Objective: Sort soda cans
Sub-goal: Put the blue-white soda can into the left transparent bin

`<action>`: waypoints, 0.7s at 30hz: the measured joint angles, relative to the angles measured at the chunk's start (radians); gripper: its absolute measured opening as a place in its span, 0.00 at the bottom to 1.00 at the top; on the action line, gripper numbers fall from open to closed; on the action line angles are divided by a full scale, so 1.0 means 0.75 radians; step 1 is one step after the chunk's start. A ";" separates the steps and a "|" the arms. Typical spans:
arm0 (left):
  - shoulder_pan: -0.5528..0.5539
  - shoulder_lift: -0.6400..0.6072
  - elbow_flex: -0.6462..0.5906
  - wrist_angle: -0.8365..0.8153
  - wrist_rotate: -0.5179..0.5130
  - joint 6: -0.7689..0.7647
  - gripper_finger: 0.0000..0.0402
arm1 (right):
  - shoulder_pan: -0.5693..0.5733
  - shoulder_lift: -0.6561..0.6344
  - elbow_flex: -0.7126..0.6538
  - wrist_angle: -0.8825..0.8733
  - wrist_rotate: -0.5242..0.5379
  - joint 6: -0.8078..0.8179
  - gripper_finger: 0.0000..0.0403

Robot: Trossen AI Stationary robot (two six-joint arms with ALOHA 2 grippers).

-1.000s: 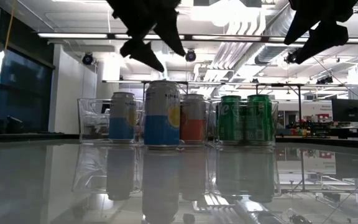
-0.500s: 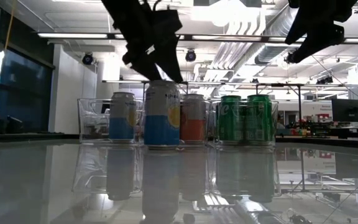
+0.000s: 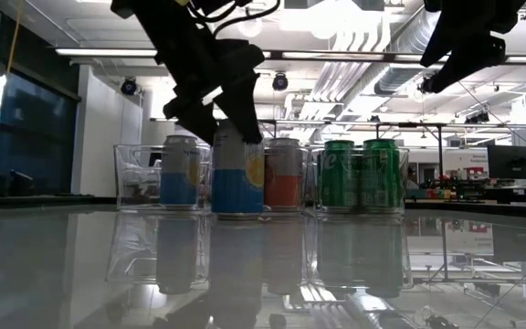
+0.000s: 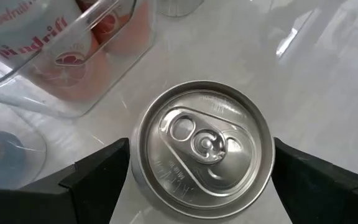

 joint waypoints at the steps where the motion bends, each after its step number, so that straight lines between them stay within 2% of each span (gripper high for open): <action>1: 0.000 0.000 0.000 -0.001 0.001 -0.011 0.88 | 0.000 0.000 0.000 -0.003 -0.001 0.002 0.84; 8: 0.026 0.000 0.000 -0.005 0.080 -0.120 0.83 | 0.000 0.000 0.000 -0.003 0.007 0.044 0.84; 12: 0.047 0.009 0.002 0.005 0.084 -0.130 0.81 | 0.000 0.000 0.000 -0.011 0.055 0.061 0.84; 15: 0.066 0.009 0.004 0.002 0.128 -0.136 0.80 | 0.000 0.000 0.000 -0.014 0.060 0.060 0.84; 21: 0.065 0.004 0.003 -0.007 0.128 -0.135 0.77 | 0.000 0.001 0.000 -0.034 0.058 0.061 0.84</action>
